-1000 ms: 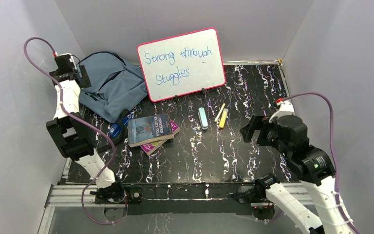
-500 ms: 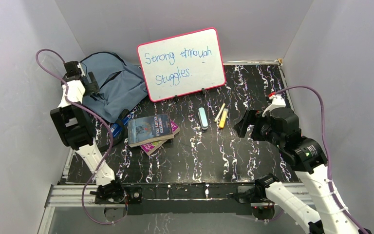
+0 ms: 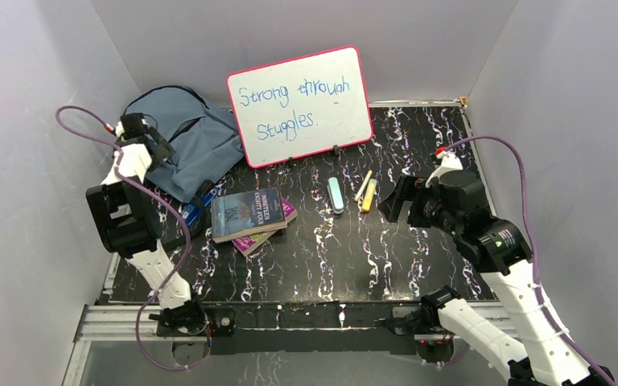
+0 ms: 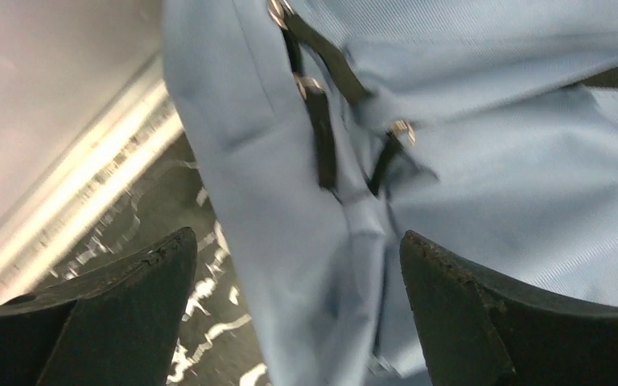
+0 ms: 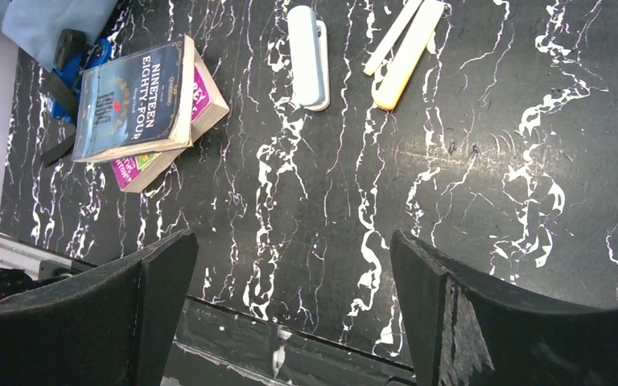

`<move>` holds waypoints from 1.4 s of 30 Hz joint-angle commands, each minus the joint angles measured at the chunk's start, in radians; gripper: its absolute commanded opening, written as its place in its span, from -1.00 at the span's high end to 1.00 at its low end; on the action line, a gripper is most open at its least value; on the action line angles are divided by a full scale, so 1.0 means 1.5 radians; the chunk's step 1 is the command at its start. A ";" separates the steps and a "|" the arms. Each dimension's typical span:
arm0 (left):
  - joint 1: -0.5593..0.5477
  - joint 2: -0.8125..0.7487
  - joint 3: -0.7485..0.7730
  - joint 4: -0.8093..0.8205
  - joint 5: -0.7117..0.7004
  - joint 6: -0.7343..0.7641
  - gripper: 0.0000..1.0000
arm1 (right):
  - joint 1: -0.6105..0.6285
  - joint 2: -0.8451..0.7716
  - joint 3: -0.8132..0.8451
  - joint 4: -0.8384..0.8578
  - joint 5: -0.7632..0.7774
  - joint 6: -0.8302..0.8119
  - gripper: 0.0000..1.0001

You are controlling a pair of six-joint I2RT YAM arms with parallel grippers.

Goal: Pack the student bag
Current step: Pick up the student bag at the corner of the board.

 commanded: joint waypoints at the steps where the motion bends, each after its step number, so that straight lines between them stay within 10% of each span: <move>1: -0.045 -0.102 -0.065 0.061 -0.042 -0.127 -0.86 | -0.001 -0.012 -0.003 0.034 -0.013 0.011 -0.97; 32: 0.040 -0.078 -0.253 0.284 0.096 -0.206 -0.83 | -0.001 -0.024 -0.006 0.029 -0.017 0.009 -0.97; 42: 0.041 -0.066 -0.304 0.342 0.101 -0.198 -0.41 | -0.001 -0.018 -0.006 0.034 -0.021 0.009 -0.97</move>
